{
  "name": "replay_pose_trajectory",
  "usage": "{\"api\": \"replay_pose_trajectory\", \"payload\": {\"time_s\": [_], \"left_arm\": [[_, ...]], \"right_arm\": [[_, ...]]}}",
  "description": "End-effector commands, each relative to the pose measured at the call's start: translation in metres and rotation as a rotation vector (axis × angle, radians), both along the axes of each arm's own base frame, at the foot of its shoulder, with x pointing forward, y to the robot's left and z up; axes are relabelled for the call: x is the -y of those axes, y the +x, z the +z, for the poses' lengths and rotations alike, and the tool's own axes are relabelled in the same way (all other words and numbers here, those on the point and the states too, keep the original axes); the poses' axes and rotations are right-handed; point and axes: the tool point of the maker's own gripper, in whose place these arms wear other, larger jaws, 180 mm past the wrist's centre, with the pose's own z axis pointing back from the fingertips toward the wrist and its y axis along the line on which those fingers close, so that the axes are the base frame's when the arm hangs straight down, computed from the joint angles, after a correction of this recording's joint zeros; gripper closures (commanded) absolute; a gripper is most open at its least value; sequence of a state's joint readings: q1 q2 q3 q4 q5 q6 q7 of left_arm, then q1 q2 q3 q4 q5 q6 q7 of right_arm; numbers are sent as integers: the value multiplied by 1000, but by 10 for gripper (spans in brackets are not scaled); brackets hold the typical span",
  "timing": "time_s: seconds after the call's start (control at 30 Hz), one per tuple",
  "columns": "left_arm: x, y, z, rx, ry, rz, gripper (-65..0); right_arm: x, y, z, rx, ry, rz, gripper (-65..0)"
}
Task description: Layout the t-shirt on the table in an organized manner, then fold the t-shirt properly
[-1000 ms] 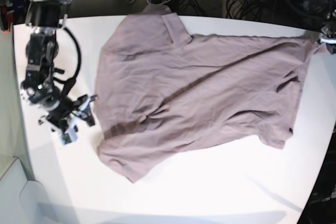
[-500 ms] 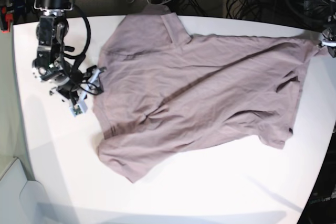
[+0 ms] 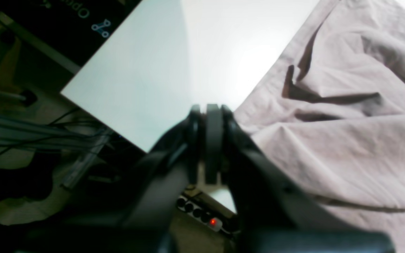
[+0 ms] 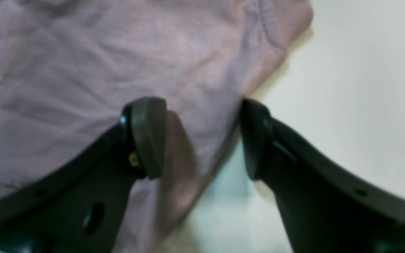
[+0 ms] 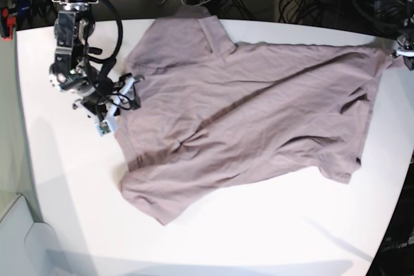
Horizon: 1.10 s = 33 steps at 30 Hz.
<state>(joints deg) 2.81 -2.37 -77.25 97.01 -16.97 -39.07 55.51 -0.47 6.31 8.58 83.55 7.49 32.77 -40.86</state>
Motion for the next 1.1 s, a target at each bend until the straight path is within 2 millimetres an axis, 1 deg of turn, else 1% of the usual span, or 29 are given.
{"api": "replay_pose_trajectory", "payload": {"time_s": [0.0,0.07,0.13,0.17,0.2,0.27,0.3,0.37,0.43,0.47,0.6,0.7,0.73,0.8,0.83,0.9,0.93,1.07], "left_arm": [[-7,6,15,42,37,-3,-2],[-7,6,15,42,37,-3,-2],[-7,6,15,42,37,-3,-2],[-7,6,15,42,37,-3,-2],[-7,6,15,42,37,-3,-2],[-6,6,17,47,39,-4,-2],[-6,8,21,64,40,-8,-2],[-3,16,31,131,28,-24,-2],[-7,26,50,201,33,-50,-2],[-8,29,56,221,21,-57,-2],[-11,55,90,312,1,-111,-1],[-16,73,118,388,15,-132,-1],[-18,80,130,418,26,-134,-1],[-21,94,144,457,27,-135,-1],[-20,103,152,478,26,-147,-1],[-9,126,164,506,23,-204,-1],[-6,135,168,506,27,-227,-1],[16,185,188,505,35,-321,-2]], "right_arm": [[2,4,4,8,-9,3,-286],[2,3,4,9,-8,3,-187],[4,4,6,14,-9,-3,-48],[5,5,8,19,-13,-3,0],[7,5,11,21,-23,-1,0],[8,11,28,62,-45,7,0],[7,15,39,91,-55,11,0],[7,24,70,175,-84,22,0],[9,31,101,252,-121,32,0],[8,33,116,290,-135,36,0],[5,47,178,470,-176,47,0],[8,56,208,551,-203,49,0],[8,60,216,575,-201,47,0],[22,68,233,614,-221,12,0],[28,73,242,638,-228,-2,0],[34,79,259,678,-241,-12,0],[34,81,265,694,-252,-2,0],[38,94,299,775,-282,5,0]]}}
